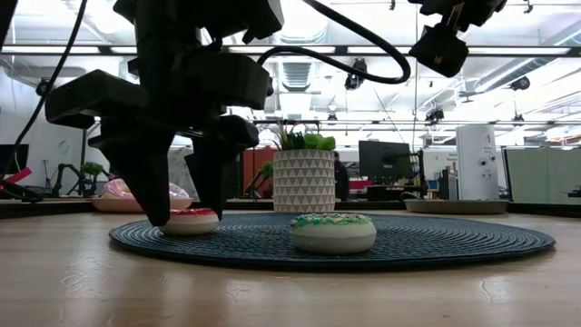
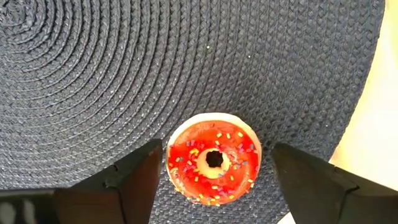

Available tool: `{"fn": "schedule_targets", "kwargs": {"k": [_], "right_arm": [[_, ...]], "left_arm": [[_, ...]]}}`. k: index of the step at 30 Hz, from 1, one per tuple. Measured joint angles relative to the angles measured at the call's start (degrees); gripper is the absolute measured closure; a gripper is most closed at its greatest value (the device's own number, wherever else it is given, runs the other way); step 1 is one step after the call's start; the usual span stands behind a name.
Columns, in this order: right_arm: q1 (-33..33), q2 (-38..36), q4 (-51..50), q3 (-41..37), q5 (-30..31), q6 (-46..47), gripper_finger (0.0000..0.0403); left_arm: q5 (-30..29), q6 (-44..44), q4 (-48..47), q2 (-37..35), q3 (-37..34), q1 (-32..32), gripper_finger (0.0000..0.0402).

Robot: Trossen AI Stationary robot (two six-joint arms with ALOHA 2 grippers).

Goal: Pick & Place donuts
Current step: Put the small red donut on the gray plate

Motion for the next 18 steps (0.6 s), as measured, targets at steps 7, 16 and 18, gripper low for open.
{"fn": "schedule_targets", "kwargs": {"k": [7,16,18], "right_arm": [[0.0,0.0,0.0,0.0,0.0,0.0,0.0170],[0.0,0.0,0.0,0.0,0.0,0.0,0.0170],[0.0,0.0,0.0,-0.1,0.0,0.0,0.0170]], "left_arm": [[0.2,-0.2,0.0,0.0,0.0,0.0,0.0150],[0.2,-0.3,0.0,0.0,0.0,0.0,0.0197],[0.2,-0.3,0.0,0.0,0.0,0.0,0.0205]]}}
